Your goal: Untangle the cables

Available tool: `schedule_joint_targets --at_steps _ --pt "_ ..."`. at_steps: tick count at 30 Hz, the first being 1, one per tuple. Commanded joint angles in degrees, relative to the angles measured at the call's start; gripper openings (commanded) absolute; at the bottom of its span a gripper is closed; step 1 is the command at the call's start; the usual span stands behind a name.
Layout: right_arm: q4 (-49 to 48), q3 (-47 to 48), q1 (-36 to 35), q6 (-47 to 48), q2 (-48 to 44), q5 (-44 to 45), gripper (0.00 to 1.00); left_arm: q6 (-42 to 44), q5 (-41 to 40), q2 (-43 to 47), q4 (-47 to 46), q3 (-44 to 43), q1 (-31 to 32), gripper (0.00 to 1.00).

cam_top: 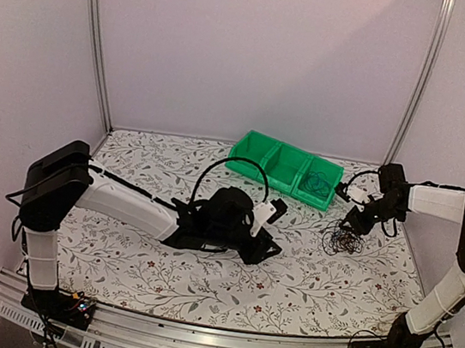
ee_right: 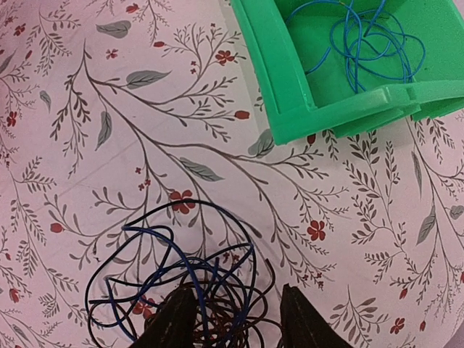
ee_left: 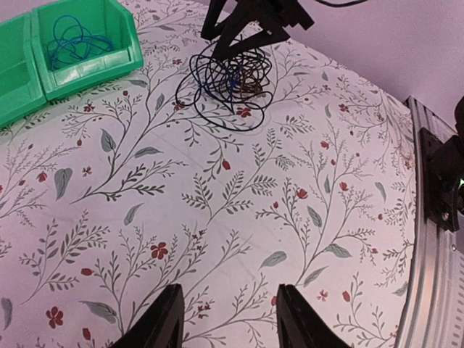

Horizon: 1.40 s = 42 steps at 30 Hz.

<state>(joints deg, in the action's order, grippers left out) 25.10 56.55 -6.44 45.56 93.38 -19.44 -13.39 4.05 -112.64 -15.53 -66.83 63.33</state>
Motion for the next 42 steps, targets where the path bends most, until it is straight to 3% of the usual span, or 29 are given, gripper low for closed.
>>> schedule_joint_targets --at_steps 1,10,15,23,36,42 --pt "-1.4 1.7 -0.2 -1.3 1.4 2.6 0.36 -0.5 -1.7 3.5 -3.2 2.4 0.8 0.43" --pt "0.9 3.2 -0.2 -3.6 -5.2 -1.3 0.0 2.0 -3.8 4.1 -3.2 3.1 0.7 0.43" --pt "7.2 5.8 -1.1 -3.5 -13.3 -6.4 0.0 5.0 -8.7 1.9 -2.0 -1.3 0.7 0.45" --pt "17.2 21.7 -1.5 -0.7 -21.2 -10.4 0.0 4.3 -10.4 -2.2 -1.3 -12.3 0.4 0.53" --pt "18.6 48.4 -2.1 -15.7 -8.8 -38.4 0.0 6.9 -5.3 -5.2 -16.8 -12.8 -0.6 0.58" --pt "18.2 52.3 -5.8 -18.8 -3.9 -39.6 0.0 9.5 -2.6 -6.4 -27.6 -11.2 -0.5 0.6"
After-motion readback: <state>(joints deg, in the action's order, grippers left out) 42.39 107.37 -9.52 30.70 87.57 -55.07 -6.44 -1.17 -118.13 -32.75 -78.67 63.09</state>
